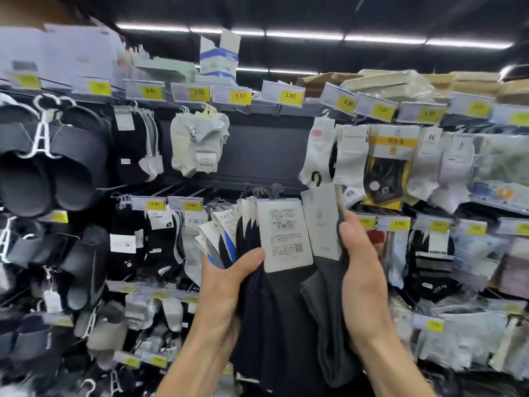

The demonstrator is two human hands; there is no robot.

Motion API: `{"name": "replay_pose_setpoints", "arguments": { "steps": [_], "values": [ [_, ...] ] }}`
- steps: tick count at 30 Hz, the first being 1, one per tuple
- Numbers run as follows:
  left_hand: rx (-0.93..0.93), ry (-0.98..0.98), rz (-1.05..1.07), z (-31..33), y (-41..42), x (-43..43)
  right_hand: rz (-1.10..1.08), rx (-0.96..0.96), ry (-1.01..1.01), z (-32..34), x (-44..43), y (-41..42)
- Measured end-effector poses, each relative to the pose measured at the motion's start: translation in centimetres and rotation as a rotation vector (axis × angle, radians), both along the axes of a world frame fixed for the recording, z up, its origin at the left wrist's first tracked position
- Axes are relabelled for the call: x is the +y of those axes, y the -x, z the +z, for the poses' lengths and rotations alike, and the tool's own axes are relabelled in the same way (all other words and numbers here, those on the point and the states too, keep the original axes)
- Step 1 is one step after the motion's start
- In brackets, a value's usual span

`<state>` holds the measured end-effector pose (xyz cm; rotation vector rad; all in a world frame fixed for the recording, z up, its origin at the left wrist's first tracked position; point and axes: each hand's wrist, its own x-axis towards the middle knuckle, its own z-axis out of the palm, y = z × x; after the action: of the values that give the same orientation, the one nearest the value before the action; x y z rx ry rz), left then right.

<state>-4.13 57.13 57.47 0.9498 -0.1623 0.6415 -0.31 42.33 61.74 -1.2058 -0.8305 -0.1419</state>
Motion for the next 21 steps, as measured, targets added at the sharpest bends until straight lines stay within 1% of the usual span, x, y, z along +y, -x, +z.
{"name": "replay_pose_setpoints", "arguments": {
  "steps": [3, 6, 10, 13, 15, 19, 21],
  "values": [
    [-0.022, -0.015, 0.051, 0.1, -0.9, 0.3, 0.043, 0.117, -0.105, -0.2, 0.2, -1.9],
    [-0.048, -0.044, 0.091, 0.4, -2.6, 0.3, 0.02, 0.177, -0.101, -0.2, 0.3, -4.3],
    [-0.03, -0.078, 0.161, 1.3, -5.5, 0.0, 0.049, 0.162, -0.087, 0.5, 0.6, -7.7],
    [-0.022, -0.099, 0.218, 2.1, -7.7, -0.5, 0.156, 0.153, -0.097, 1.1, 0.5, -10.1],
    [-0.015, -0.128, 0.255, 2.8, -9.1, -1.0, 0.189, 0.102, -0.058, 1.5, 0.5, -11.6],
    [-0.003, -0.216, 0.379, 4.6, -11.6, -1.7, 0.052, -0.117, 0.112, 2.4, 1.5, -14.5],
    [0.001, -0.298, 0.423, 5.2, -12.7, -1.7, 0.023, -0.175, 0.128, 2.8, 1.8, -15.9]
  ]
}}
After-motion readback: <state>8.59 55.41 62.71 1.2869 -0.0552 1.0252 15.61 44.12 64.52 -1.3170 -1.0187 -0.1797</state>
